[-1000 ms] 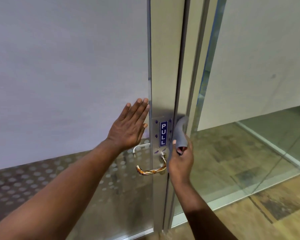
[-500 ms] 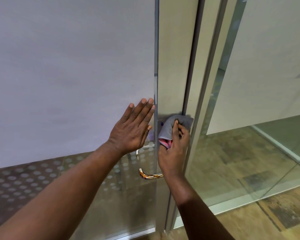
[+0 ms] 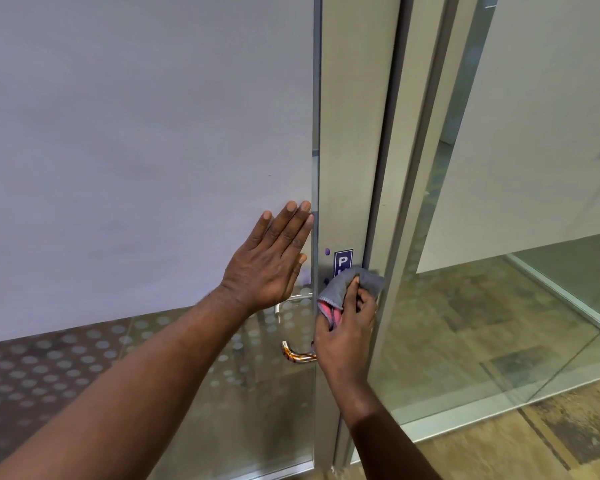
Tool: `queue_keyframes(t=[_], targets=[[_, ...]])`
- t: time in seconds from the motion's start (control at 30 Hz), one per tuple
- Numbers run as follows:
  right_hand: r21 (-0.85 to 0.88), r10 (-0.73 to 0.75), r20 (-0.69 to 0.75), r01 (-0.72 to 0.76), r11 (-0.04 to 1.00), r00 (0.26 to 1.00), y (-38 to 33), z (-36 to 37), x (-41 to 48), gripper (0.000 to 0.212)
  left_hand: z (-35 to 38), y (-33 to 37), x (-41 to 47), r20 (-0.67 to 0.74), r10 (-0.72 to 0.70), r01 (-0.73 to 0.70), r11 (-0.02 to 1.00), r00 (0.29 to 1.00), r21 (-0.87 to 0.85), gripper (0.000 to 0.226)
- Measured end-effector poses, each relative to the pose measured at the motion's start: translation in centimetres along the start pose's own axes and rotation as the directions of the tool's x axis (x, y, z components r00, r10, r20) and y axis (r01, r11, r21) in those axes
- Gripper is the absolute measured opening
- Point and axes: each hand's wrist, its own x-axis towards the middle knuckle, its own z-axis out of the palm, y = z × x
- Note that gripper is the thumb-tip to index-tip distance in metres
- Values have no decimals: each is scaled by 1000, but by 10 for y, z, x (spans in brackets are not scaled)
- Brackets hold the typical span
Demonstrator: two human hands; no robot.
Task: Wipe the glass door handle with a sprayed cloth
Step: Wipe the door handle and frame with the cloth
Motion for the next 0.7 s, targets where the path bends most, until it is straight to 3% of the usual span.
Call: queue_keyframes(t=[0.3,0.57,0.7], targets=[[152,-40,-43,46,987,998,-10,-1,13,71,0,-1,1,3,-6,6,1000,1000,17,62],[69,-214,-57,218,973,975,-30,-23,38,93,-2,0,1,1,-7,7,1000,1000,13,61],[152,-273,-68,280,948,960,-23,-25,38,86,-3,0,1,14,-13,13,1000,1000,-3,64]])
